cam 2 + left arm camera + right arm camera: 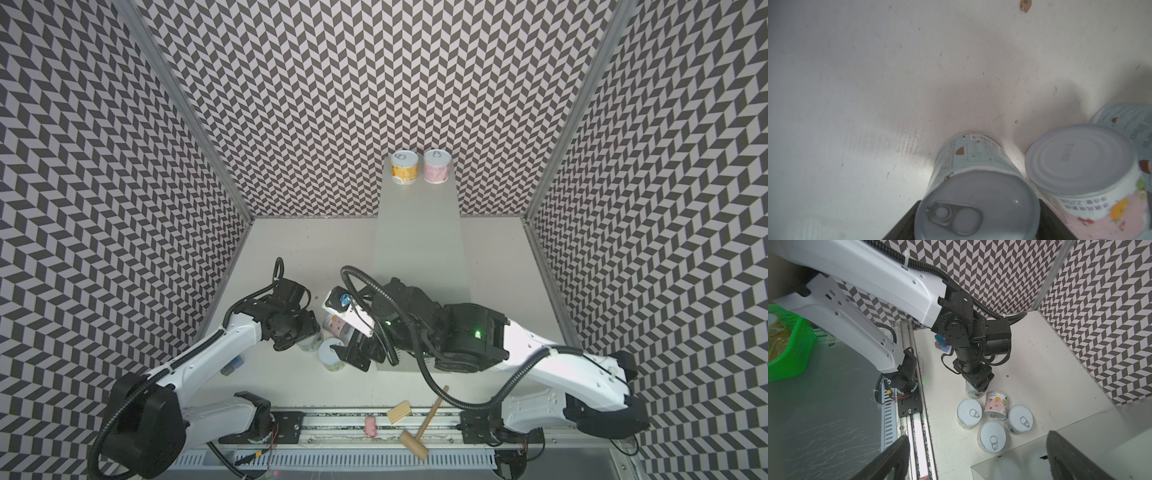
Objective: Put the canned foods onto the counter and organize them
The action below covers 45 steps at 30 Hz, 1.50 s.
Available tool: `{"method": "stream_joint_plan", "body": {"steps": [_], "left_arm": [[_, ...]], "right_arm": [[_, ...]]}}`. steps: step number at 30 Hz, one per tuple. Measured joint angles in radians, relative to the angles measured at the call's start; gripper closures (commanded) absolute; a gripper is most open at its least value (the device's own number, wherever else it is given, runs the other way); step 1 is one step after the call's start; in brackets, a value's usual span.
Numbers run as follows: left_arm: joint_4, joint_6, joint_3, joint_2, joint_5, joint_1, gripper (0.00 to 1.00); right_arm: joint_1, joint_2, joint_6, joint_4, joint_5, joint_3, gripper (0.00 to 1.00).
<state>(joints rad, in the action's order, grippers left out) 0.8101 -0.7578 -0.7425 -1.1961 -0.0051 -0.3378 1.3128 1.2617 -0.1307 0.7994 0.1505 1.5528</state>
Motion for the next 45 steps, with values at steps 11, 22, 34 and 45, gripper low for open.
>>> {"method": "stream_joint_plan", "body": {"steps": [11,22,34,45], "left_arm": [[0.032,0.024,-0.04,0.039,-0.031,0.055,0.59],[0.059,0.188,-0.331,0.039,-0.095,0.089,0.89],[0.067,0.439,-0.598,-0.006,-0.007,0.089,1.0],[0.054,0.531,-0.784,0.024,0.252,0.051,1.0]], "right_arm": [[0.0,-0.003,-0.001,-0.024,0.003,-0.018,0.01],[0.0,-0.028,-0.024,-0.071,0.014,-0.042,0.01],[0.0,-0.127,-0.045,-0.106,0.04,-0.044,0.01],[0.0,-0.28,-0.14,-0.215,0.092,-0.154,0.01]]}}
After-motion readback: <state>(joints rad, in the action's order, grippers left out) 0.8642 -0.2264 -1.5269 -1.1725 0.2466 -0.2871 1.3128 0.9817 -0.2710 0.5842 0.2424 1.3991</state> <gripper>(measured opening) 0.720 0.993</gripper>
